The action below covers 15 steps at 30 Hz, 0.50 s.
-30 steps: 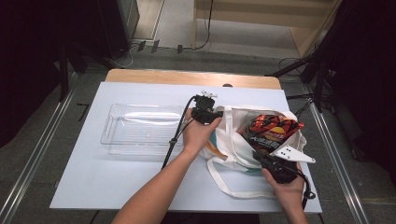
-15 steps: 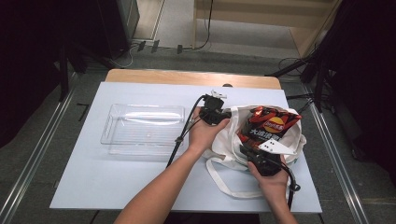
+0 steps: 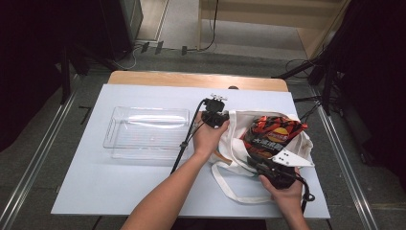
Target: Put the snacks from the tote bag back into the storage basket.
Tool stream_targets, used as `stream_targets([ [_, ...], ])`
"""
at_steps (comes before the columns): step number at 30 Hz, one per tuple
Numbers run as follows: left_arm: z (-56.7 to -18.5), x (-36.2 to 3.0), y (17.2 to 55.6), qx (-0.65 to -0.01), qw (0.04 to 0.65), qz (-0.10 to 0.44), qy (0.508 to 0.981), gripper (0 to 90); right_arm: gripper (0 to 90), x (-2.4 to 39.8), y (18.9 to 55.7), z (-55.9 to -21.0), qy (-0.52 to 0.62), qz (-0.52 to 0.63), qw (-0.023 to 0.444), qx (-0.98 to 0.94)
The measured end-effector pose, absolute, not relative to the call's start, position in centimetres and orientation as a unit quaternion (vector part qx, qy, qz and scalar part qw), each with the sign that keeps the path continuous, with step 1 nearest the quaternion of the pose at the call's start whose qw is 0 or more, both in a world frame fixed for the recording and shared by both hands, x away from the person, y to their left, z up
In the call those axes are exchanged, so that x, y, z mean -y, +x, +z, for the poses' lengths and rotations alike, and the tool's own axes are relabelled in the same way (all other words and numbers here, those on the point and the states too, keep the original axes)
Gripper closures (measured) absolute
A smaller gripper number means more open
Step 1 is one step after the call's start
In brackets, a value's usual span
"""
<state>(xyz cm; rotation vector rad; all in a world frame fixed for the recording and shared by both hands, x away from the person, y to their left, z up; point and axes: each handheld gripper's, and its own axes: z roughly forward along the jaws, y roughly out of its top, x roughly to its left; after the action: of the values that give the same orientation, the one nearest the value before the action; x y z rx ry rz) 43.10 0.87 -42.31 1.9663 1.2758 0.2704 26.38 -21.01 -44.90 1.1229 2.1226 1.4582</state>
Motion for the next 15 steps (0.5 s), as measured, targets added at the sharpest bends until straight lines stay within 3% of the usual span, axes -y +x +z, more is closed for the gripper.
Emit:
stream_targets([
  [8, -42.5, -1.1, 42.1, -0.488, 0.394, 0.103, 0.772, 87.9, 59.7, 25.4, 24.7, -43.6, 0.506, 0.537, 0.278, -0.615],
  [9, -42.5, -1.1, 42.1, -0.488, 0.394, 0.103, 0.772, 87.9, 59.7, 25.4, 24.7, -43.6, 0.506, 0.537, 0.278, -0.615],
  [11, -42.5, -1.1, 41.9, -0.489, 0.394, 0.102, 0.771, 87.9, 46.7, 26.4, 25.0, -43.8, 0.538, 0.531, 0.278, -0.593],
  [13, -42.5, -1.1, 41.7, -0.486, 0.397, 0.101, 0.772, 87.9, 40.7, 27.1, 26.0, -44.3, 0.558, 0.526, 0.268, -0.583],
  [15, -42.5, -1.0, 41.5, -0.485, 0.401, 0.105, 0.770, 87.8, 39.7, 27.2, 26.4, -44.5, 0.560, 0.528, 0.261, -0.583],
])
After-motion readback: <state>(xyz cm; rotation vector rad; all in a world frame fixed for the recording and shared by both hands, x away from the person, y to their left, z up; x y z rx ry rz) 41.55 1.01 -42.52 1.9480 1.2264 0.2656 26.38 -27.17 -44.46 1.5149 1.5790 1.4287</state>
